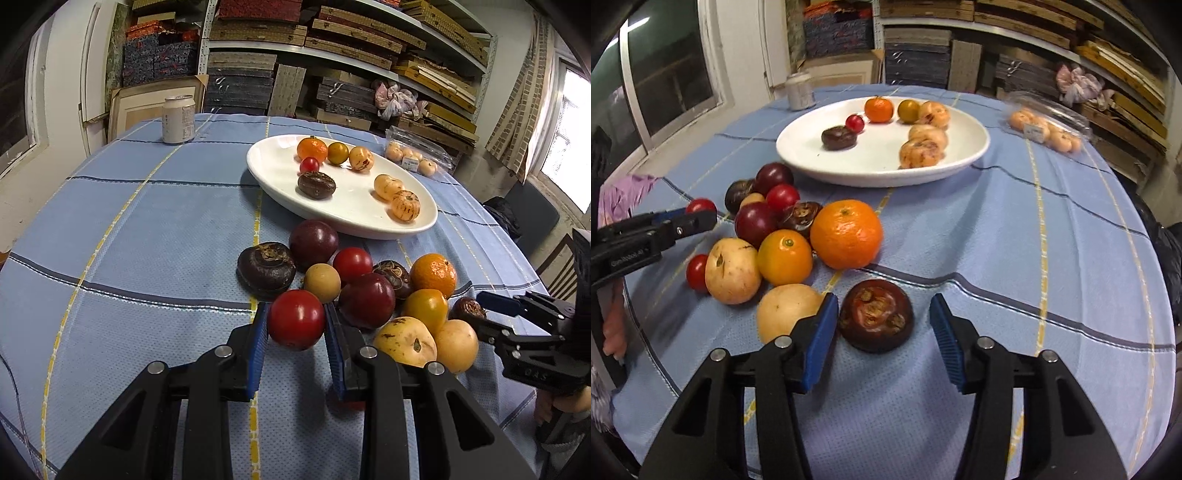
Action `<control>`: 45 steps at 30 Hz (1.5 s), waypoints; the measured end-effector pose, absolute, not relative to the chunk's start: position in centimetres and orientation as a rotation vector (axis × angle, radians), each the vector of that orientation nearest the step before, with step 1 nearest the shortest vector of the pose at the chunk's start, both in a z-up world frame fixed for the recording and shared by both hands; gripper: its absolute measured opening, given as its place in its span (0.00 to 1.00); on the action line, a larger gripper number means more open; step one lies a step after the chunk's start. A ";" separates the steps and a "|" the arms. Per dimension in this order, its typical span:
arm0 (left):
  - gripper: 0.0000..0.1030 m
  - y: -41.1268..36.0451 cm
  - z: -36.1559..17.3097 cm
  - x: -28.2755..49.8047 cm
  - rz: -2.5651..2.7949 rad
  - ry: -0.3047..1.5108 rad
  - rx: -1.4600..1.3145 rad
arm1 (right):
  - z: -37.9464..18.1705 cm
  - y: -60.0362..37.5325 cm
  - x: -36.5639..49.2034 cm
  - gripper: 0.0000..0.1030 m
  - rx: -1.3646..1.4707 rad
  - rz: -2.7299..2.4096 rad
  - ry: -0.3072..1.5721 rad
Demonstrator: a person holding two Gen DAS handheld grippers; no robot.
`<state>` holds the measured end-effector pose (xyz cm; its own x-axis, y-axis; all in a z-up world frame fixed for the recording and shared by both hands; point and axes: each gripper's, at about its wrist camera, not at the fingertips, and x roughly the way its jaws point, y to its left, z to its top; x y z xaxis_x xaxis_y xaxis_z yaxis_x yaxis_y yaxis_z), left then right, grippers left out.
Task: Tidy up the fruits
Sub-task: 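Place the tomato on the plate with the left gripper while the right places the dark fruit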
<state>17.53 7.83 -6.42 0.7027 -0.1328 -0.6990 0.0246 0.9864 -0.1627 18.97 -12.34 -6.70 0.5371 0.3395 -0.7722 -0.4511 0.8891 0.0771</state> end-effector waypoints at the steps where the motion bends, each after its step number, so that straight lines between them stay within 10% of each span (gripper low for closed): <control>1: 0.29 7.8 -6.4 17.5 -0.088 0.789 -0.146 | -6.8 -12.4 19.2 0.50 -0.124 0.478 0.892; 22: 0.29 8.0 -6.6 17.8 -0.107 0.805 -0.178 | -6.7 -13.1 18.7 0.41 -0.095 0.488 0.873; 36: 0.29 6.6 2.2 24.9 -0.114 0.703 -0.080 | 6.7 -14.9 23.9 0.40 -0.002 0.450 0.622; 45: 0.29 7.3 -2.0 34.3 -0.069 0.823 -0.074 | 1.1 -10.8 35.0 0.40 0.026 0.441 0.769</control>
